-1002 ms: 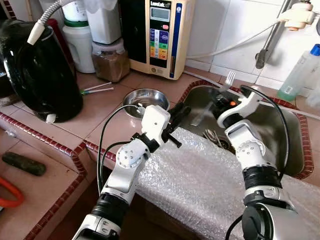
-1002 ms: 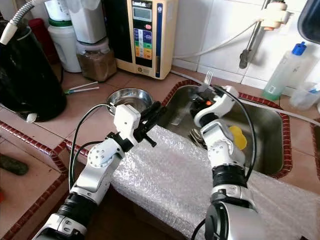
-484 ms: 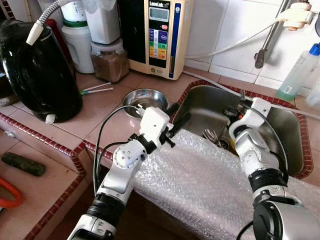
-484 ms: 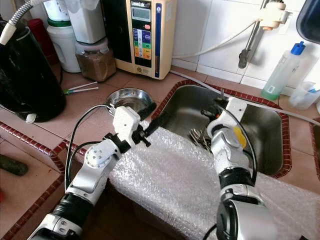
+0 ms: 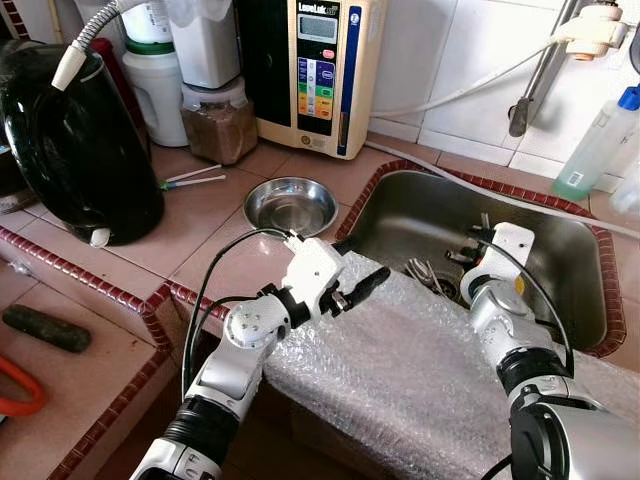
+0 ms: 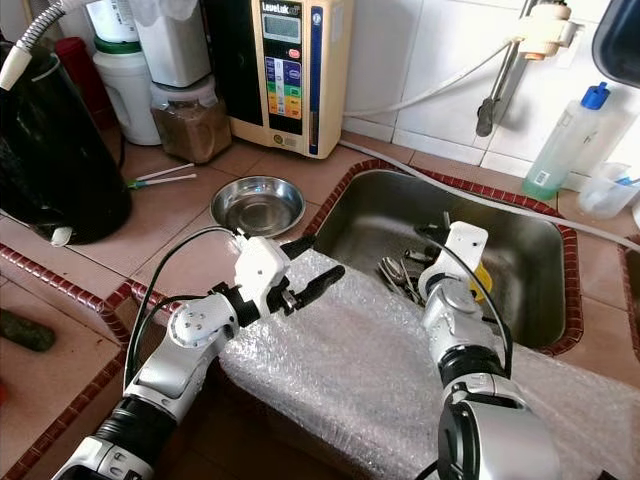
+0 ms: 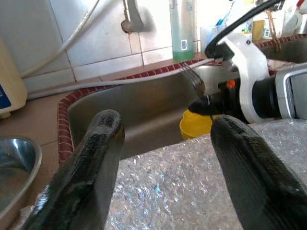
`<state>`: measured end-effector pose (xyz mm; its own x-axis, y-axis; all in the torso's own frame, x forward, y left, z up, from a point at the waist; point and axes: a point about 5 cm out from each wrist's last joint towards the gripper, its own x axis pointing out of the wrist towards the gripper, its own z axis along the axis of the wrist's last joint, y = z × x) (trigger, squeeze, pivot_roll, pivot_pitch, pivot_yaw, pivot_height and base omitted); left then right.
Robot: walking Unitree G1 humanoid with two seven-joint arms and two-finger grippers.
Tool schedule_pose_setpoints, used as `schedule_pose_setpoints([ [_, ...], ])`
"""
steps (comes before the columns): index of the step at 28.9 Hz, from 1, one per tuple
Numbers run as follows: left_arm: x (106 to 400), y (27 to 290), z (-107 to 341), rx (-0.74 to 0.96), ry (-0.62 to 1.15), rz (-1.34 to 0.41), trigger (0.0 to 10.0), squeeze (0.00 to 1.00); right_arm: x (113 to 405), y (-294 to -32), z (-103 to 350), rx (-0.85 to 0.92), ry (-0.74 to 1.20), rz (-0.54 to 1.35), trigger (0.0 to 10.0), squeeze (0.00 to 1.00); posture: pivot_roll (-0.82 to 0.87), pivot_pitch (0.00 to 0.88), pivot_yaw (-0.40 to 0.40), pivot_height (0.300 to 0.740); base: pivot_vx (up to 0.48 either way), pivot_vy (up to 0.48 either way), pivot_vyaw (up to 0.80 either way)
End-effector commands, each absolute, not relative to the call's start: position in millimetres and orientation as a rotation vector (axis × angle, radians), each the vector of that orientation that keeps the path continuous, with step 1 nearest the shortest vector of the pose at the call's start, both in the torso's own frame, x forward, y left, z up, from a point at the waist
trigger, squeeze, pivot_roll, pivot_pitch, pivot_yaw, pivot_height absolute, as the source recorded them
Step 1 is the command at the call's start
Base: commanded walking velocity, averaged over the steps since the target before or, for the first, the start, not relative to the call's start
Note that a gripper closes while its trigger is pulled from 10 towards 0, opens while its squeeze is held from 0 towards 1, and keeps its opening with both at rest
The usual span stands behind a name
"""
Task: Kitchen organization
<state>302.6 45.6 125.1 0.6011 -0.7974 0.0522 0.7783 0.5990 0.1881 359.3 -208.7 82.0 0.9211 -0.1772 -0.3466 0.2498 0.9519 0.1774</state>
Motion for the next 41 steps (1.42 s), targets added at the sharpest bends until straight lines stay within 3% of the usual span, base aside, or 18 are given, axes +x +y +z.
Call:
schedule_pose_setpoints([
  [1, 300, 43, 127, 0.172, -0.137, -0.944, 10.0, 1.00, 356, -212, 76, 0.224, 0.369, -0.250, 0.0, 0.00, 0.03, 0.000, -0.001, 0.740, 0.000, 0.000, 0.00],
  [3, 300, 43, 126, 0.174, -0.135, -0.941, 10.0, 1.00, 354, -212, 73, 0.228, 0.387, -0.254, 0.0, 0.00, 0.03, 0.000, -0.001, 0.740, 0.000, 0.000, 0.00],
  [4, 300, 43, 126, 0.175, -0.134, -0.939, 10.0, 1.00, 354, -211, 72, 0.240, 0.388, -0.245, 1.1, 0.00, 0.03, 0.000, 0.000, 0.740, 0.000, 0.000, 0.00],
  [5, 300, 43, 126, 0.175, -0.134, -0.939, 10.0, 1.00, 354, -211, 72, 0.240, 0.388, -0.245, 1.1, 0.00, 0.03, 0.000, 0.000, 0.740, 0.000, 0.000, 0.00],
  [6, 300, 43, 126, 0.176, -0.133, -0.938, 10.0, 1.00, 354, -210, 72, 0.243, 0.391, -0.239, 4.3, 0.08, 0.03, 0.000, -0.001, 0.740, 0.000, 0.000, 0.00],
  [7, 300, 43, 126, 0.176, -0.133, -0.938, 10.0, 1.00, 354, -210, 72, 0.243, 0.391, -0.239, 4.3, 0.08, 0.03, 0.000, -0.001, 0.740, 0.000, 0.000, 0.00],
  [8, 300, 43, 126, 0.185, -0.133, -0.939, 10.0, 1.00, 354, -209, 71, 0.253, 0.397, -0.237, 10.0, 1.00, 0.03, 0.000, -0.002, 0.740, 0.000, 0.000, 0.00],
  [31, 303, 41, 125, 0.226, -0.140, -0.897, 10.0, 1.00, 357, -208, 75, 0.205, 0.374, -0.217, 10.0, 1.00, 0.01, 0.000, -0.007, 0.740, 0.000, 0.000, 0.00],
  [41, 321, 56, 133, 0.222, -0.166, -0.711, 10.0, 1.00, 362, -194, 83, 0.248, 0.312, -0.132, 10.0, 1.00, 0.01, 0.000, -0.001, 0.740, 0.000, 0.000, 0.00],
])
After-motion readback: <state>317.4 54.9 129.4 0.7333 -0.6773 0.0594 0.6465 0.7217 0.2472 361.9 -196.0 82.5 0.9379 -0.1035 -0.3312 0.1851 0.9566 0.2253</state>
